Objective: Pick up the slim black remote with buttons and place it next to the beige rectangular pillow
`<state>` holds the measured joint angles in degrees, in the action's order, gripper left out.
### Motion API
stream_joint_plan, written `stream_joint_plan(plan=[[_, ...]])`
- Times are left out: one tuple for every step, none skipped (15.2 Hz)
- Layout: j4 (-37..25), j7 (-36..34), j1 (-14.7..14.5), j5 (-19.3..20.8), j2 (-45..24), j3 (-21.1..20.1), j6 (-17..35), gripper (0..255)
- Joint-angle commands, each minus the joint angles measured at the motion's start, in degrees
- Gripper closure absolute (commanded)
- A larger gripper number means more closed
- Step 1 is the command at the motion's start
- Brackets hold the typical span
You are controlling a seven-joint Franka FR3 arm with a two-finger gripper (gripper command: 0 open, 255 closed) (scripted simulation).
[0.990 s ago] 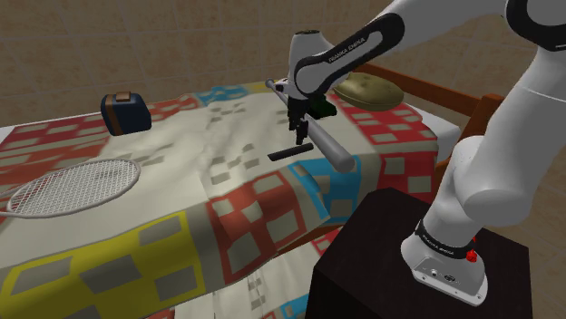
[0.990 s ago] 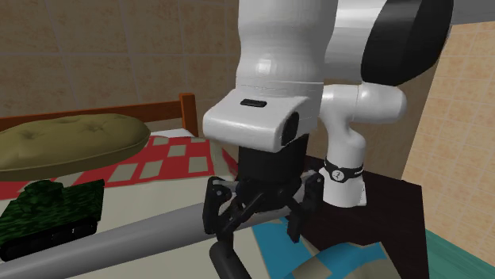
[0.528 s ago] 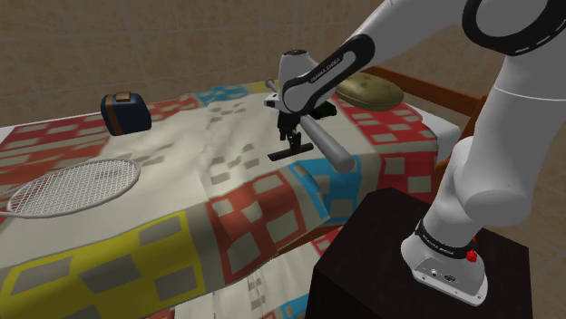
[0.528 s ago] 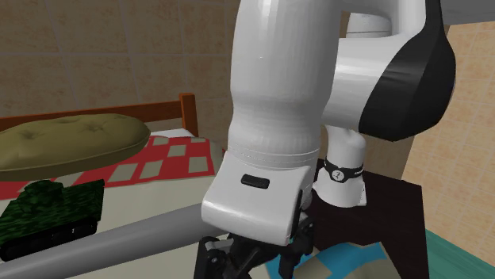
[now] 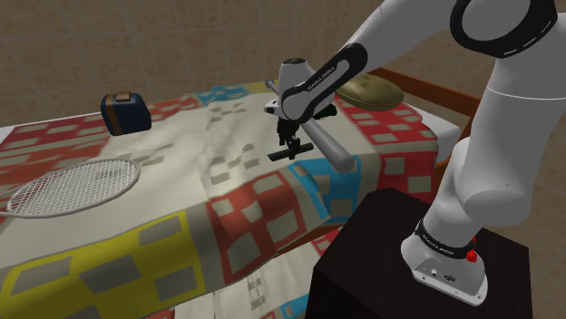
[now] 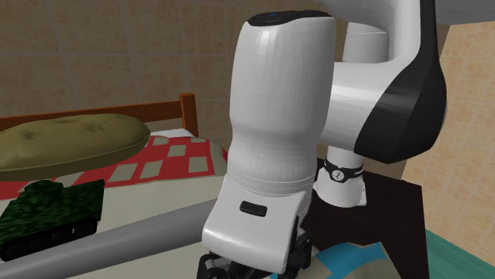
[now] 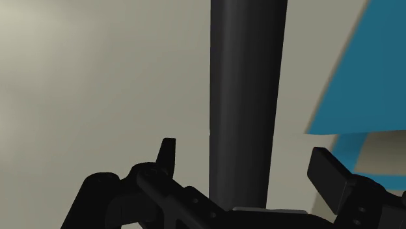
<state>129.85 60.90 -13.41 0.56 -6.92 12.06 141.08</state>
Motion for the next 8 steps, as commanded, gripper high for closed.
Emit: stream_joint_plan(plan=[[0.0,0.0,0.0,-0.01,-0.03,-0.01,0.04,0],[0.0,0.0,0.0,-0.01,-0.03,-0.01,0.04,0],[0.0,0.0,0.0,0.0,-0.02,0.0,0.03,0],[0.0,0.0,0.0,0.0,-0.02,0.0,0.03,255],[0.0,0.0,0.0,0.0,-0.02,0.0,0.03,255],[0.0,0.0,0.0,0.0,-0.02,0.0,0.03,255],[0.01,0.03,0.01,-0.02,-0.04,0.0,0.05,255],[-0.1,0.0,0.0,-0.03,-0.1,-0.01,0.0,255]])
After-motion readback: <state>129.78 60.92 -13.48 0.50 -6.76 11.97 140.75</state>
